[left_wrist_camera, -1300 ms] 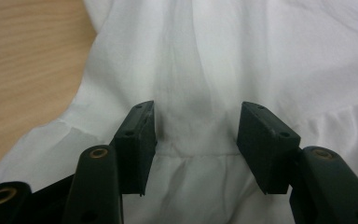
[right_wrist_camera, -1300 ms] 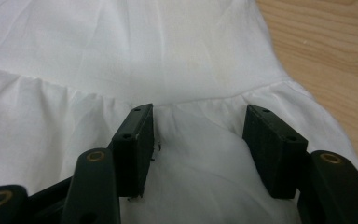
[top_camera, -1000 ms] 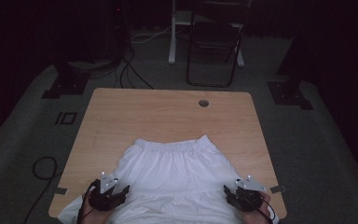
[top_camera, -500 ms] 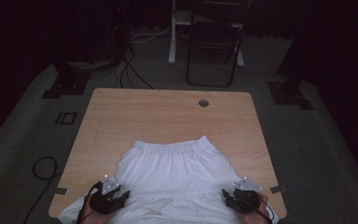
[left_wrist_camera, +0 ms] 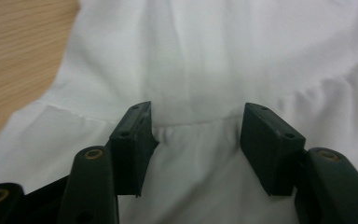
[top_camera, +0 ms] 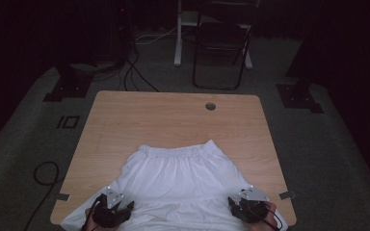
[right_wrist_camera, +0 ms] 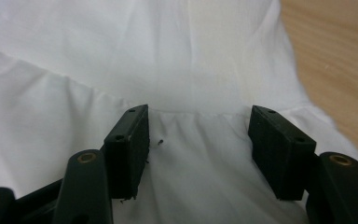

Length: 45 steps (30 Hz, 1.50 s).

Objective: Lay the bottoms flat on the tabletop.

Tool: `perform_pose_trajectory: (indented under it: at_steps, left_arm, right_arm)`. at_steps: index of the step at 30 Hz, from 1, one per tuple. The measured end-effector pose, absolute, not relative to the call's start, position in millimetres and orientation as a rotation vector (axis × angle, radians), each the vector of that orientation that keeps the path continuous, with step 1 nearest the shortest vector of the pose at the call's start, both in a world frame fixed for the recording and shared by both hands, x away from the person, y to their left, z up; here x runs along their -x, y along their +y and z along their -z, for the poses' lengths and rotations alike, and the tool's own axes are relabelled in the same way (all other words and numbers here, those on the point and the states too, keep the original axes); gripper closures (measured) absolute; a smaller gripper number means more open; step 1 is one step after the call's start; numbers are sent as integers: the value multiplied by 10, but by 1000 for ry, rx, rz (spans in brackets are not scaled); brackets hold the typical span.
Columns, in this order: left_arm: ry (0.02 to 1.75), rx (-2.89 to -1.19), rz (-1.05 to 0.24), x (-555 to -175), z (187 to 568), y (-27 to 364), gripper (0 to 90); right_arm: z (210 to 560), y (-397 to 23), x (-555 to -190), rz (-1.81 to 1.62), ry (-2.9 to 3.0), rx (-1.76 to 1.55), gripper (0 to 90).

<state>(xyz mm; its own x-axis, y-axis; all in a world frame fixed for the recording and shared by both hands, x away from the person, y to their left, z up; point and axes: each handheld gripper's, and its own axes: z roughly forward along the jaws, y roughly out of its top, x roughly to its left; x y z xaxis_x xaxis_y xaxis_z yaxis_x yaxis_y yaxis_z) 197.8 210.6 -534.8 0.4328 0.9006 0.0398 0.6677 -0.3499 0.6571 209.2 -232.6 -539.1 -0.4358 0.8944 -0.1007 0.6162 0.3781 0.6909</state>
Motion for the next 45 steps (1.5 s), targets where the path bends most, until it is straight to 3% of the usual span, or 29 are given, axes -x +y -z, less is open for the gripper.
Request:
perform_pose_trajectory:
  at_steps: [27, 45]
  left_arm:
    - [1327, -1988, -630, -3080, 5446, 2114, 495]
    - [1372, -1964, -645, -3906, 5437, 2115, 510]
  right_arm:
    - [5467, -2374, -3072, -872, 2060, -1379, 378]
    - [5471, -2280, -3999, -849, 1996, -1410, 397]
